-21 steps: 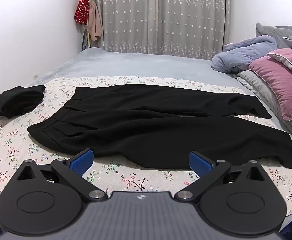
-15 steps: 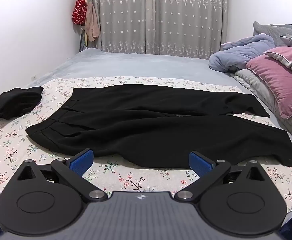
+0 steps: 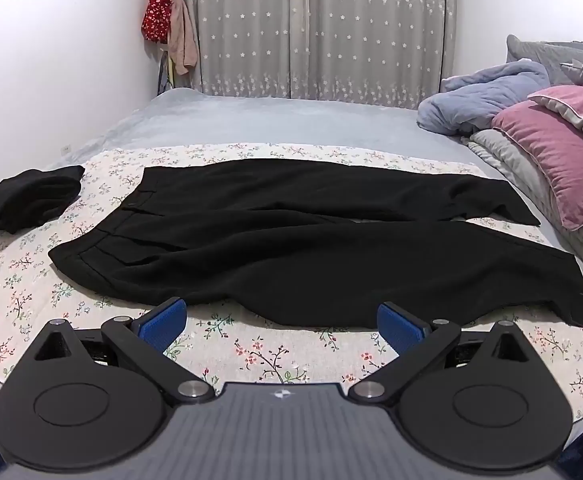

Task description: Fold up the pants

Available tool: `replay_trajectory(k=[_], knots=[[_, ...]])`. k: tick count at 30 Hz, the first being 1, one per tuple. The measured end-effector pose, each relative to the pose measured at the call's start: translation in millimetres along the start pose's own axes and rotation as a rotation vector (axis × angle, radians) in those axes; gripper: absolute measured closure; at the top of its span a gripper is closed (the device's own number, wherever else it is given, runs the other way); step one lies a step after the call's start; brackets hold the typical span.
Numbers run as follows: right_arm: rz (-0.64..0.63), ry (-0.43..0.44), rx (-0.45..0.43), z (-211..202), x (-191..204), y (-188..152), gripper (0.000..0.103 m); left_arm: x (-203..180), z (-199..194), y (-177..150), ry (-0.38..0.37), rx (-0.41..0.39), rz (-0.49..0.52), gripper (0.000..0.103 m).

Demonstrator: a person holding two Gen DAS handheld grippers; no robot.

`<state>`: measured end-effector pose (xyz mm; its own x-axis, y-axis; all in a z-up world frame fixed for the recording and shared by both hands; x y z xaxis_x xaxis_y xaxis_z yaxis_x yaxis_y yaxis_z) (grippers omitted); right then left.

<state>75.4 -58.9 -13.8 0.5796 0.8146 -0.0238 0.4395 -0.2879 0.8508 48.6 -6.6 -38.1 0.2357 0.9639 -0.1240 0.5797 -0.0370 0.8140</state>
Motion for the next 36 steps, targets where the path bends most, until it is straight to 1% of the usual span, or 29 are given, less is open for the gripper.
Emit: replay_trajectory(k=[18, 30, 36], knots=[[-0.013, 0.001, -0.002, 1.0, 2.6, -3.8, 0.000, -1.7, 1.7, -0.3, 0.019, 0.008, 0.000, 0.000], [-0.011, -0.004, 0.006, 4.7, -1.3, -4.5, 0.000, -1.9, 2.2, 0.0, 0.021, 0.015, 0.003, 0.000], [-0.027, 0.003, 0.002, 4.6, 3.4, -5.8, 0.000, -1.8, 0.9, -0.3, 0.016, 0.011, 0.003, 0.000]])
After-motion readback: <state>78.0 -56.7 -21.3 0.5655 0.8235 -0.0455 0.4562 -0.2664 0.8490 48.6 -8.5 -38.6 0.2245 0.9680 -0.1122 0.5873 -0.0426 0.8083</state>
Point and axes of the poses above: each gripper's, at about its wrist camera, not at the fingertips, and z roughly the way its jaws point, x to its left, y to its top, the point moved 6 cm from there along z, roughly the way its jaws point, and after that the axes turned 14 degrees about -y, right-handed, at the moved point
